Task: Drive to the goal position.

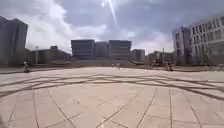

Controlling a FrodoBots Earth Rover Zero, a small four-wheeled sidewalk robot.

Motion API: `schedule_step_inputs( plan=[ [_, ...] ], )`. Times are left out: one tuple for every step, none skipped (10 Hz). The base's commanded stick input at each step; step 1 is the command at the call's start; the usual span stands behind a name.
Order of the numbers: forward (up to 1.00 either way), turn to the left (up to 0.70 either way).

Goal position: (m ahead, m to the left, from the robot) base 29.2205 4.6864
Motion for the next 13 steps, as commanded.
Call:
schedule_step_inputs(
  plan=[
    [0.70,0.00],
    [0.70,0.00],
    [0.70,0.00],
    [0.70,0.00],
    [0.70,0.00],
    [0.70,0.00],
    [0.70,0.00],
    [0.70,0.00],
    [0.70,0.00],
    [0.70,0.00],
    [0.70,0.00],
    [0.70,0.00],
    [0.70,0.00]
  ],
)
